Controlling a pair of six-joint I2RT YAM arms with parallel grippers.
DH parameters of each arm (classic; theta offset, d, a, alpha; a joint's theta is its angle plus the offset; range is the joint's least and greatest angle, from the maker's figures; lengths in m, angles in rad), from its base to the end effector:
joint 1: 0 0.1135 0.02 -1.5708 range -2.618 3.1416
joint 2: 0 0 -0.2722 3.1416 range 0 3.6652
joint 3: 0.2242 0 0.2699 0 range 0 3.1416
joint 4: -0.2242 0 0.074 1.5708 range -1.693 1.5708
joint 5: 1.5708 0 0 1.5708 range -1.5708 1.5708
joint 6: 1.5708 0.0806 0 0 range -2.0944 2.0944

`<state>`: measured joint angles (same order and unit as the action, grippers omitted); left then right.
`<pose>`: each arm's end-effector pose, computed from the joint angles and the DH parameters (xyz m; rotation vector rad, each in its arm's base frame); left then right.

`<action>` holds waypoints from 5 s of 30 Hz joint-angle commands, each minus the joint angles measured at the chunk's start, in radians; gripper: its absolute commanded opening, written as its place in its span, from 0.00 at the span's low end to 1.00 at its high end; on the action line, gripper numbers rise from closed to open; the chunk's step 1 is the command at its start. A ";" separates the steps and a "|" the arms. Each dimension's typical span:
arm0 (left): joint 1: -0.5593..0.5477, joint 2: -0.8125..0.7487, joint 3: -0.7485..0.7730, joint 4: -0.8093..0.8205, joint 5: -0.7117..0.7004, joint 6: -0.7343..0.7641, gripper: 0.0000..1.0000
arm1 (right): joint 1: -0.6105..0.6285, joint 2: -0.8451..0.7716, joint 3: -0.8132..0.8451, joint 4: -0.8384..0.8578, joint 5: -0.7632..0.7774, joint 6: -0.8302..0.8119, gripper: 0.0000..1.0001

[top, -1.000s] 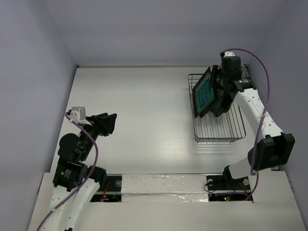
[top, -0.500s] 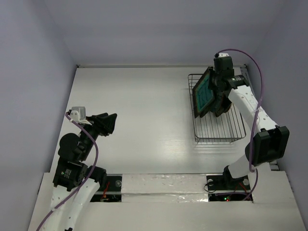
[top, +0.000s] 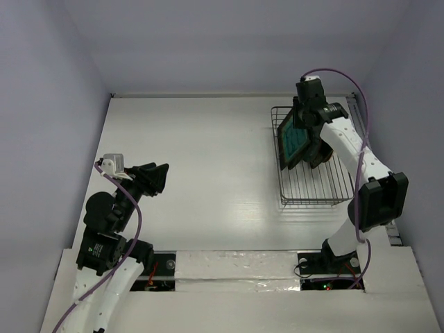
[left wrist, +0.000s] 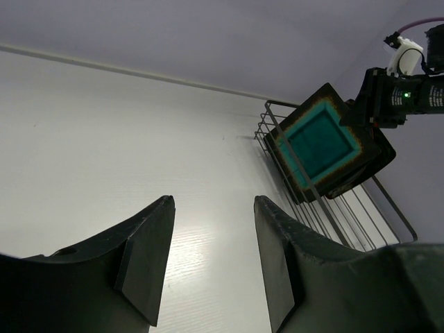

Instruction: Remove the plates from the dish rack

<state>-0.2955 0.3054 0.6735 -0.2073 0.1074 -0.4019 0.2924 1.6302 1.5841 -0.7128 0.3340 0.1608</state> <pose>0.1280 -0.0480 0.3707 0.0143 1.4427 -0.6509 0.4009 0.0931 0.3297 0.0149 2.2832 -0.1542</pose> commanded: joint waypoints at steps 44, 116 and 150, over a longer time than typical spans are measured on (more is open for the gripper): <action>0.006 0.011 -0.011 0.043 0.018 0.002 0.47 | 0.106 -0.180 0.344 0.018 0.195 -0.047 0.00; 0.015 0.009 -0.006 0.039 0.014 0.003 0.46 | 0.479 0.718 0.461 0.563 -0.178 0.746 0.96; 0.024 0.017 -0.005 0.032 -0.002 0.005 0.31 | 0.100 -0.245 -0.116 0.027 0.268 0.013 0.54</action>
<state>-0.2817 0.3149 0.6731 -0.2077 0.1116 -0.4011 0.4198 1.3369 1.4162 -0.5953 0.6304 0.2363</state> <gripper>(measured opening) 0.299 0.545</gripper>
